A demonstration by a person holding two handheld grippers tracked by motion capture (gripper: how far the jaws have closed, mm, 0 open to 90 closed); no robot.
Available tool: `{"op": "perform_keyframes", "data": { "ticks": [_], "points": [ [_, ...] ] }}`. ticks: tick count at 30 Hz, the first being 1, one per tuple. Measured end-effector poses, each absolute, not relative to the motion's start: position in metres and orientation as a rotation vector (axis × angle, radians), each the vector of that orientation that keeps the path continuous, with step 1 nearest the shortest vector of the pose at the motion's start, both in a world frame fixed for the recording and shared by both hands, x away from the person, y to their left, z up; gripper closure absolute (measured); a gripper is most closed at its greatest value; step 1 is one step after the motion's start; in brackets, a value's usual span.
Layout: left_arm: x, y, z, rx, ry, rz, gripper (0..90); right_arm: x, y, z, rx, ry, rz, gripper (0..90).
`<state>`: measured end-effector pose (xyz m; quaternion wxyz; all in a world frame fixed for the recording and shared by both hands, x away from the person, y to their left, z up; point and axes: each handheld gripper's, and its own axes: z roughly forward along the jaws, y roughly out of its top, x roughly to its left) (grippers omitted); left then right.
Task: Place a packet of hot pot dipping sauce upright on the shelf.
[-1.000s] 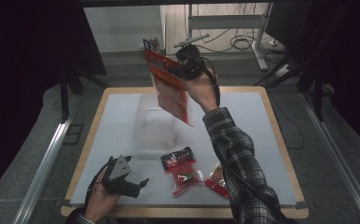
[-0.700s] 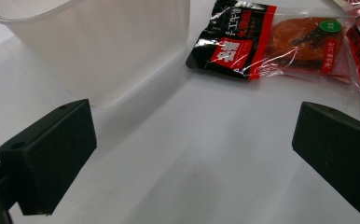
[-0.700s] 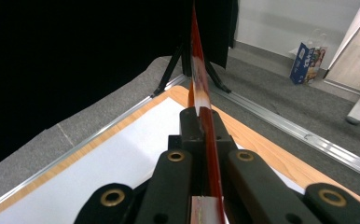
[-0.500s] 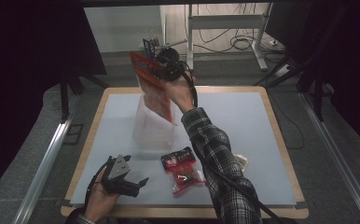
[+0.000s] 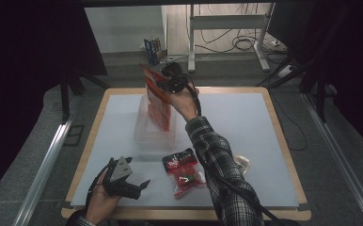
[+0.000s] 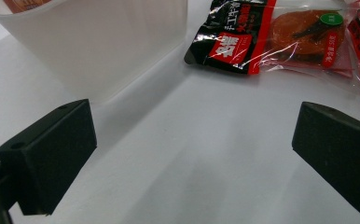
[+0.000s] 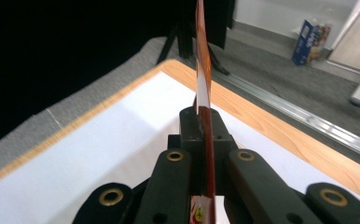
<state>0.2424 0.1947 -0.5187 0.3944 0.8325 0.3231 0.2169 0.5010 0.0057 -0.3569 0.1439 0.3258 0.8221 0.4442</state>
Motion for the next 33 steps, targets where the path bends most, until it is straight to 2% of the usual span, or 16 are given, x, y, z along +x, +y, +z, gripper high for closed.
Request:
{"op": "perform_keyframes", "data": {
  "ticks": [11,24,28,33],
  "points": [
    [0.243,0.193,-0.520,2.127,0.817,0.551,0.0,0.513,-0.030,-0.376,1.023,2.378,1.162,85.5],
    [0.243,0.193,-0.520,2.131,0.814,0.554,0.0,0.513,-0.038,-0.367,0.952,2.336,1.127,28.4],
    [0.243,0.193,-0.520,2.133,0.815,0.554,0.0,0.510,-0.043,-0.365,0.926,2.333,1.126,15.5],
    [0.243,0.192,-0.520,2.132,0.813,0.560,0.0,0.507,-0.051,-0.364,0.892,2.352,1.105,6.0]
  ]
}}
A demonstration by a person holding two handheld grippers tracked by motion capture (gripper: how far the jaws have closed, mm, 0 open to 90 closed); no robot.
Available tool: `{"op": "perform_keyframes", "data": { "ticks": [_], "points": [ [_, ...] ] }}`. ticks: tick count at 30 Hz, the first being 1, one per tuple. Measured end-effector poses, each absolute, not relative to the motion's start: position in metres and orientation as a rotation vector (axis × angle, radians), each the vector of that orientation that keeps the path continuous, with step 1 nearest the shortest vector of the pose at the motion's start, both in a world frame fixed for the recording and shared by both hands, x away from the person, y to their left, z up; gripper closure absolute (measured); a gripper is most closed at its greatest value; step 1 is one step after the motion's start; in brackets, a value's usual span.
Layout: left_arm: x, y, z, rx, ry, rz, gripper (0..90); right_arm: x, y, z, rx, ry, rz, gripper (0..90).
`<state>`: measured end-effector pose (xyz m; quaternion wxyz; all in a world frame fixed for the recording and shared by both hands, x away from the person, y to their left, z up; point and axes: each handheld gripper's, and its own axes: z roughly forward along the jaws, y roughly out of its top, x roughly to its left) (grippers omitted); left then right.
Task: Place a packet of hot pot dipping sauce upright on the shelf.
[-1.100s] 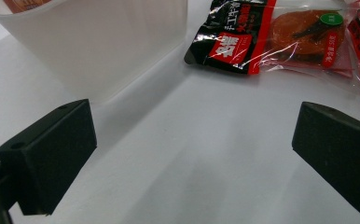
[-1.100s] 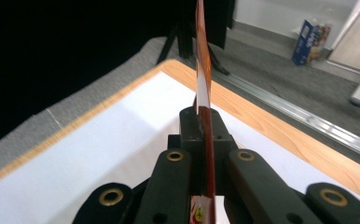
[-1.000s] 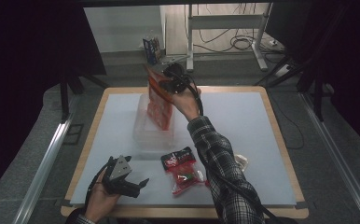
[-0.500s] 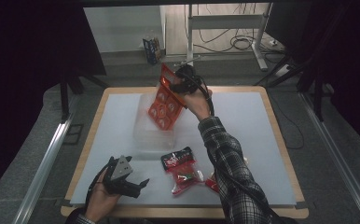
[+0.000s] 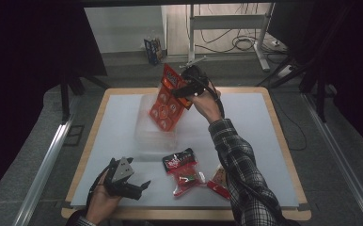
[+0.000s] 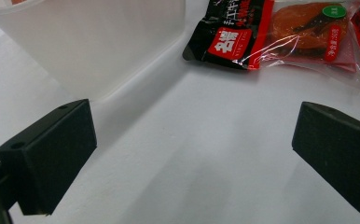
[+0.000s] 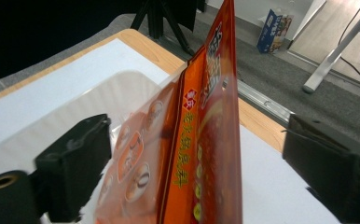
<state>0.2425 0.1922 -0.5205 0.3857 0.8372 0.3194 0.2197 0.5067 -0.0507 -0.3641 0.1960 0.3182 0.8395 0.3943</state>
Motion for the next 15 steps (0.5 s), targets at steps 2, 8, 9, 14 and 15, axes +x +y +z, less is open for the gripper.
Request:
{"op": "perform_keyframes", "data": {
  "ticks": [2,8,9,14,15],
  "points": [
    [0.242,0.192,-0.520,2.129,0.813,0.560,0.0,0.505,-0.055,-0.364,0.894,2.362,1.095,3.3],
    [0.242,0.192,-0.521,2.133,0.809,0.565,0.0,0.500,-0.067,-0.367,0.887,2.376,1.104,1.0],
    [0.242,0.191,-0.521,2.130,0.809,0.564,0.0,0.499,-0.069,-0.368,0.869,2.378,1.104,0.5],
    [0.242,0.190,-0.521,2.138,0.802,0.563,0.0,0.493,-0.076,-0.374,0.830,2.404,1.100,0.0],
    [0.242,0.190,-0.521,2.140,0.801,0.565,0.0,0.491,-0.077,-0.375,0.830,2.408,1.103,0.0]
  ]
}}
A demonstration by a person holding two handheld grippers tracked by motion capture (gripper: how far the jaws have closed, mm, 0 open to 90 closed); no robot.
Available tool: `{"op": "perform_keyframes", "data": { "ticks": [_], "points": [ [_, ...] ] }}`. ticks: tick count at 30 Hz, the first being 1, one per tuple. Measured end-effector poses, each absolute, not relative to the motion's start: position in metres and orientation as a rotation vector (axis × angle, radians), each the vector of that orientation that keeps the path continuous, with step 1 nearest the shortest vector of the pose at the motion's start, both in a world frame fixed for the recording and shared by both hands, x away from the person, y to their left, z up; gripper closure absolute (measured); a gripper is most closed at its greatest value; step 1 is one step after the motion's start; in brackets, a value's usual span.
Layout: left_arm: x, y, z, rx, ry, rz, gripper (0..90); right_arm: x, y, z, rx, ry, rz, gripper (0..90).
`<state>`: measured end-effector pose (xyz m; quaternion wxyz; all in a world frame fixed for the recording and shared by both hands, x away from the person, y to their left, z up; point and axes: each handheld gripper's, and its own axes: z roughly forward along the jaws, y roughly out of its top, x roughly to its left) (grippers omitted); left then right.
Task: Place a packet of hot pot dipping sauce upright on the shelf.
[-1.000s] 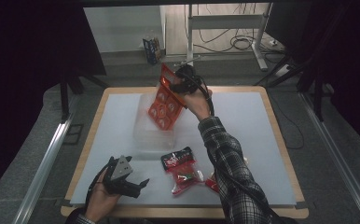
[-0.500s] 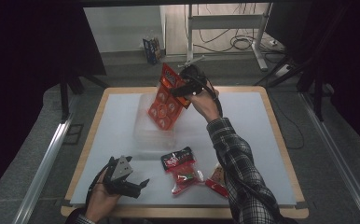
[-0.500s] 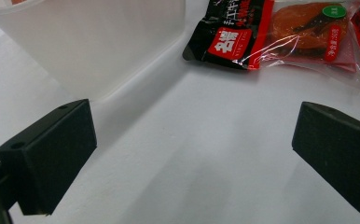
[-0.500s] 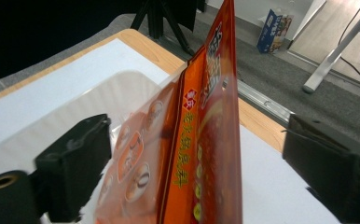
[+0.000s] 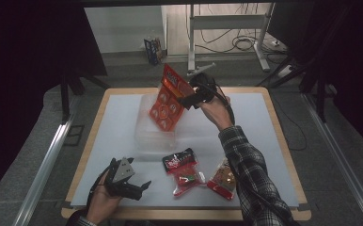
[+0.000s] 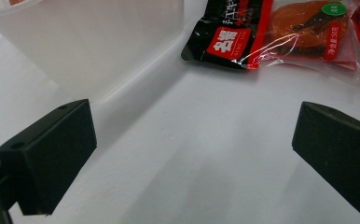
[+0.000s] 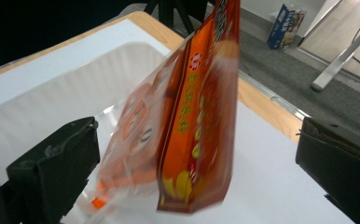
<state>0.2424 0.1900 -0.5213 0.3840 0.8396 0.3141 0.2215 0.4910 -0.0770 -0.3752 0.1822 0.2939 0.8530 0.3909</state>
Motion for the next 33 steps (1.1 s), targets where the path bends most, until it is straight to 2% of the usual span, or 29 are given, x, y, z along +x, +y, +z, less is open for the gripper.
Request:
{"op": "perform_keyframes", "data": {
  "ticks": [16,33],
  "points": [
    [0.243,0.190,-0.521,2.106,0.840,0.499,0.0,0.461,-0.095,-0.403,0.815,2.461,1.084,0.0],
    [0.243,0.187,-0.522,2.137,0.827,0.526,0.2,0.427,-0.118,-0.430,0.883,2.476,1.203,4.4]
  ]
}}
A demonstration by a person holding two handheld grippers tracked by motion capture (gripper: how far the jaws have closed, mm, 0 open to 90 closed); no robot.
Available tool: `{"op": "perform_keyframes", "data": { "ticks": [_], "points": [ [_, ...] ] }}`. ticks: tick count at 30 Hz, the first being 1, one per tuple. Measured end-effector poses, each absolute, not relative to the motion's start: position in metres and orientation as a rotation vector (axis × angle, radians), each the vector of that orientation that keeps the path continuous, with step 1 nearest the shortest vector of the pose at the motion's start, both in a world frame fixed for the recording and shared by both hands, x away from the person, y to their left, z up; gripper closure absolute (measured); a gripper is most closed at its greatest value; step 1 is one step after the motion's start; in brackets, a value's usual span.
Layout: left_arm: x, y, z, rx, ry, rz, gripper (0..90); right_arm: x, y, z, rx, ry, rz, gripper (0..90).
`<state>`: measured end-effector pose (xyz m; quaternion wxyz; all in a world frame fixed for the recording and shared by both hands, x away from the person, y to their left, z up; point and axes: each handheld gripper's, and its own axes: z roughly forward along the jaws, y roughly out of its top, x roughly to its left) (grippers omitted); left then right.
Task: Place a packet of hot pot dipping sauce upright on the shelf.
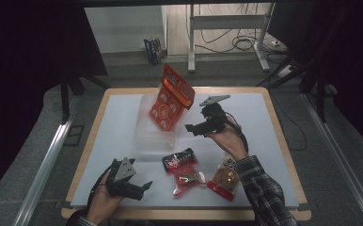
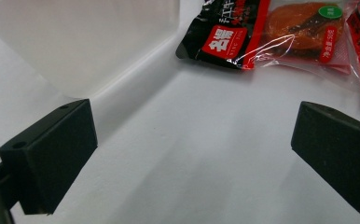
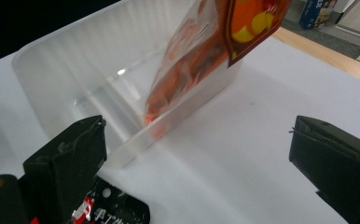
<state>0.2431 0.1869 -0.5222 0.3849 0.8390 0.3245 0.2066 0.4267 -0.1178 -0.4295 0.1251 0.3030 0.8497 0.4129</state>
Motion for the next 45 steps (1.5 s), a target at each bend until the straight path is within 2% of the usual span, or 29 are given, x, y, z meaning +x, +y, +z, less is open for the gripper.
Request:
{"op": "perform_keyframes", "data": {
  "ticks": [7,16,19,36,45],
  "points": [
    [0.243,0.188,-0.521,2.126,0.829,0.529,0.2,0.412,-0.122,-0.435,0.876,2.485,1.158,10.8],
    [0.242,0.187,-0.522,2.129,0.824,0.532,0.2,0.395,-0.129,-0.445,0.862,2.511,1.116,36.4],
    [0.242,0.187,-0.521,2.124,0.825,0.531,0.2,0.389,-0.132,-0.446,0.835,2.512,1.131,41.5],
    [0.241,0.186,-0.521,2.143,0.805,0.548,0.3,0.358,-0.147,-0.461,0.767,2.555,1.065,49.7],
    [0.240,0.186,-0.520,2.136,0.798,0.558,0.4,0.344,-0.157,-0.470,0.808,2.591,1.058,60.5]
  ]
}}
